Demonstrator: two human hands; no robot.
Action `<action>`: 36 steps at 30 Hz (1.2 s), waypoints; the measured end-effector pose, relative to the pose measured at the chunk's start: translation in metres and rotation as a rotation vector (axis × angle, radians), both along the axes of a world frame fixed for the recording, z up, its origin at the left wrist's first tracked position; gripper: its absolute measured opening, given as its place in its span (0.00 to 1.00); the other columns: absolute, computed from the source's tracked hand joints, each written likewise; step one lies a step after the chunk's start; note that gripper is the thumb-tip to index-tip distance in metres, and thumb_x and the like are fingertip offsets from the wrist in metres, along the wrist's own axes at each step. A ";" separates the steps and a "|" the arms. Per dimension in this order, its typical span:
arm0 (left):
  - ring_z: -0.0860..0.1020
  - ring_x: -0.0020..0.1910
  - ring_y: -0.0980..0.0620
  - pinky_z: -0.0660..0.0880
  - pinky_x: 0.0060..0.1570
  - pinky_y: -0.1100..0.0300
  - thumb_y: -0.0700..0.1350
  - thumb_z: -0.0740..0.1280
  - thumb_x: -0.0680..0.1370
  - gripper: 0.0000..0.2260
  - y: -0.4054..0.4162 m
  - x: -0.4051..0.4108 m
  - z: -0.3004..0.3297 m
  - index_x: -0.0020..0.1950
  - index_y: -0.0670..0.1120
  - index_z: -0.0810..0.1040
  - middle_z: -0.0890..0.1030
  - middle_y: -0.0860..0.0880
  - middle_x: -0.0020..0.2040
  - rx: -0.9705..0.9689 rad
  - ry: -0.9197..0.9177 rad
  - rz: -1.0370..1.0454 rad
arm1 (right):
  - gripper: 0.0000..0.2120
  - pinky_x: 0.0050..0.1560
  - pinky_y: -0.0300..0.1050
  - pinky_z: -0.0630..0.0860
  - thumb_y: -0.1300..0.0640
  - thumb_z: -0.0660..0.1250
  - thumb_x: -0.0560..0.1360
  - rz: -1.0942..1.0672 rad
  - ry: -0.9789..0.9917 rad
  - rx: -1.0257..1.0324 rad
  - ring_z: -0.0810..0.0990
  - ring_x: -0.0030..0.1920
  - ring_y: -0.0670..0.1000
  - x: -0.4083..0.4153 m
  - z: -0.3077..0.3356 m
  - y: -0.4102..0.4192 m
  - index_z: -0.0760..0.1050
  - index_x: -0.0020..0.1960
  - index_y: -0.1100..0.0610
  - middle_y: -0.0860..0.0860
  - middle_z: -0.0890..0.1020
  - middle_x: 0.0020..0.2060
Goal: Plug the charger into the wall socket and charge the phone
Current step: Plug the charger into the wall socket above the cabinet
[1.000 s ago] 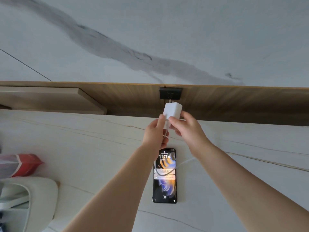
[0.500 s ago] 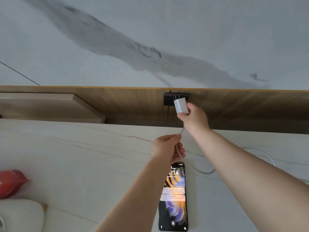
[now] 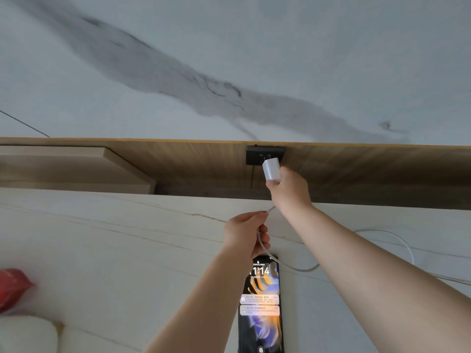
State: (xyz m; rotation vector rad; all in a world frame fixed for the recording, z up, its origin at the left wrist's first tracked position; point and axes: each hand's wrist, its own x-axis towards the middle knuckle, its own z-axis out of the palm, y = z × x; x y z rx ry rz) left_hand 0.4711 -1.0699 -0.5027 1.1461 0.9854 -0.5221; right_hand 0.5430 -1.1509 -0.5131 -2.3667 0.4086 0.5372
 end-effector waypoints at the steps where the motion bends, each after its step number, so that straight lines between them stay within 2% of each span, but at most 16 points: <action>1: 0.70 0.24 0.53 0.72 0.22 0.66 0.38 0.67 0.77 0.03 0.000 0.000 0.000 0.48 0.41 0.80 0.74 0.45 0.31 -0.008 0.000 0.003 | 0.16 0.57 0.48 0.77 0.56 0.62 0.79 -0.005 0.003 0.011 0.77 0.63 0.59 0.000 0.000 0.001 0.69 0.65 0.61 0.60 0.76 0.64; 7: 0.70 0.24 0.53 0.72 0.22 0.66 0.39 0.67 0.77 0.05 0.002 -0.002 -0.003 0.51 0.41 0.80 0.74 0.46 0.31 -0.030 -0.008 0.010 | 0.17 0.59 0.49 0.76 0.57 0.62 0.79 -0.080 -0.038 0.041 0.76 0.64 0.59 -0.003 -0.006 0.010 0.69 0.66 0.61 0.59 0.76 0.65; 10: 0.71 0.24 0.53 0.73 0.23 0.65 0.39 0.67 0.77 0.03 0.004 -0.002 -0.005 0.48 0.43 0.81 0.74 0.46 0.31 -0.038 -0.011 0.003 | 0.17 0.59 0.49 0.76 0.57 0.61 0.80 -0.099 -0.073 0.060 0.77 0.63 0.59 -0.007 -0.010 0.012 0.68 0.67 0.61 0.60 0.76 0.64; 16: 0.70 0.23 0.54 0.72 0.22 0.66 0.39 0.68 0.77 0.07 0.013 -0.002 -0.010 0.53 0.41 0.81 0.74 0.46 0.31 -0.051 0.002 0.034 | 0.22 0.62 0.51 0.74 0.57 0.62 0.79 -0.184 -0.106 0.159 0.75 0.65 0.58 -0.005 -0.013 0.019 0.65 0.71 0.59 0.59 0.74 0.66; 20: 0.72 0.23 0.55 0.73 0.23 0.66 0.40 0.68 0.76 0.07 0.019 -0.003 -0.014 0.53 0.42 0.82 0.75 0.47 0.31 -0.022 0.008 -0.007 | 0.28 0.63 0.49 0.73 0.54 0.66 0.77 -0.193 -0.048 0.259 0.74 0.66 0.57 -0.002 -0.016 0.015 0.61 0.74 0.56 0.56 0.72 0.69; 23: 0.72 0.23 0.55 0.74 0.24 0.64 0.40 0.69 0.76 0.06 0.025 -0.006 -0.018 0.52 0.42 0.82 0.75 0.48 0.30 -0.016 0.013 -0.029 | 0.30 0.64 0.52 0.74 0.53 0.70 0.73 -0.234 0.092 0.416 0.78 0.60 0.54 0.007 -0.019 0.008 0.65 0.71 0.58 0.56 0.77 0.64; 27: 0.73 0.24 0.55 0.76 0.26 0.63 0.41 0.69 0.76 0.02 0.029 -0.007 -0.019 0.46 0.43 0.81 0.77 0.48 0.31 -0.001 0.010 -0.051 | 0.22 0.57 0.46 0.74 0.59 0.66 0.76 -0.352 0.231 0.748 0.79 0.53 0.52 0.016 -0.015 -0.005 0.68 0.68 0.63 0.54 0.79 0.50; 30: 0.73 0.22 0.55 0.76 0.26 0.64 0.41 0.70 0.75 0.03 0.030 -0.006 -0.020 0.44 0.41 0.81 0.77 0.47 0.29 0.005 0.017 -0.064 | 0.20 0.58 0.47 0.74 0.59 0.64 0.78 -0.370 0.261 0.815 0.79 0.54 0.53 0.017 -0.014 -0.009 0.68 0.68 0.63 0.57 0.78 0.55; 32: 0.74 0.22 0.55 0.76 0.25 0.64 0.40 0.70 0.75 0.04 0.031 -0.006 -0.020 0.42 0.40 0.80 0.77 0.47 0.30 0.015 0.017 -0.088 | 0.20 0.60 0.48 0.74 0.58 0.65 0.78 -0.351 0.248 0.799 0.79 0.55 0.54 0.017 -0.015 -0.007 0.69 0.68 0.63 0.55 0.79 0.54; 34: 0.74 0.23 0.55 0.77 0.26 0.64 0.41 0.70 0.75 0.04 0.031 -0.006 -0.020 0.42 0.40 0.80 0.78 0.47 0.30 0.024 0.015 -0.107 | 0.21 0.67 0.54 0.71 0.55 0.65 0.77 -0.333 0.235 0.788 0.78 0.59 0.55 0.018 -0.016 -0.007 0.69 0.68 0.61 0.55 0.79 0.56; 36: 0.75 0.24 0.54 0.77 0.27 0.63 0.41 0.70 0.75 0.05 0.030 -0.006 -0.020 0.44 0.39 0.81 0.79 0.46 0.32 0.031 0.016 -0.122 | 0.22 0.70 0.59 0.66 0.52 0.65 0.77 -0.336 0.222 0.774 0.75 0.65 0.56 0.018 -0.016 -0.006 0.68 0.68 0.59 0.56 0.77 0.63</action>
